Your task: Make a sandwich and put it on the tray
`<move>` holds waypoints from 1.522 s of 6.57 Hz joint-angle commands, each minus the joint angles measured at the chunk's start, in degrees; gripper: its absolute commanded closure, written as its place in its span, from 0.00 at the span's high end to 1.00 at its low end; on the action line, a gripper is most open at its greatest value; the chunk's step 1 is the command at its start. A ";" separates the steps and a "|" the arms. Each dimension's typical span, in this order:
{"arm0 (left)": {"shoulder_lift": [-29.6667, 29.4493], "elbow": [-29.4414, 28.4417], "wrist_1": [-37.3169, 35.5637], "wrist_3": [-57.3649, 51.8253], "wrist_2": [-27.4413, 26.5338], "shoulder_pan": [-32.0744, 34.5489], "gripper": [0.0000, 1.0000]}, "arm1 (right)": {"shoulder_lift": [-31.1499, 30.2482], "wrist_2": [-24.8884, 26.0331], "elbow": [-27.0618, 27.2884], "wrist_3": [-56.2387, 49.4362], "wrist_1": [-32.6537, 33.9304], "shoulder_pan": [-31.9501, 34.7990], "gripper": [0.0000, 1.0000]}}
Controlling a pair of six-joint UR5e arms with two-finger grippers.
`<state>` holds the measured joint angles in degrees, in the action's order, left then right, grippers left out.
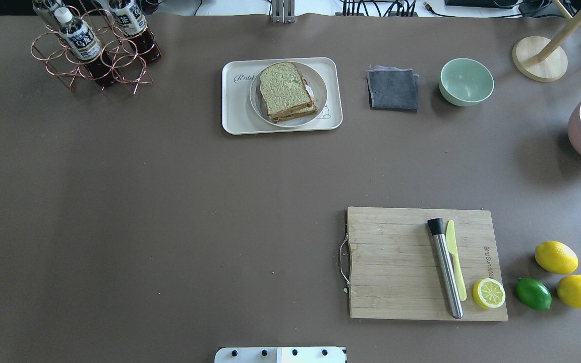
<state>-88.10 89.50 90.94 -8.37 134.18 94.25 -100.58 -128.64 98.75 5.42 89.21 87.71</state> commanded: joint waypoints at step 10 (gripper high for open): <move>3.03 1.90 0.99 0.63 0.02 -1.35 0.97 | -0.06 -2.23 0.04 0.03 0.00 0.00 1.00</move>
<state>-85.08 91.33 91.86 -7.73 134.16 92.90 -100.63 -130.87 98.71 5.45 89.21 87.71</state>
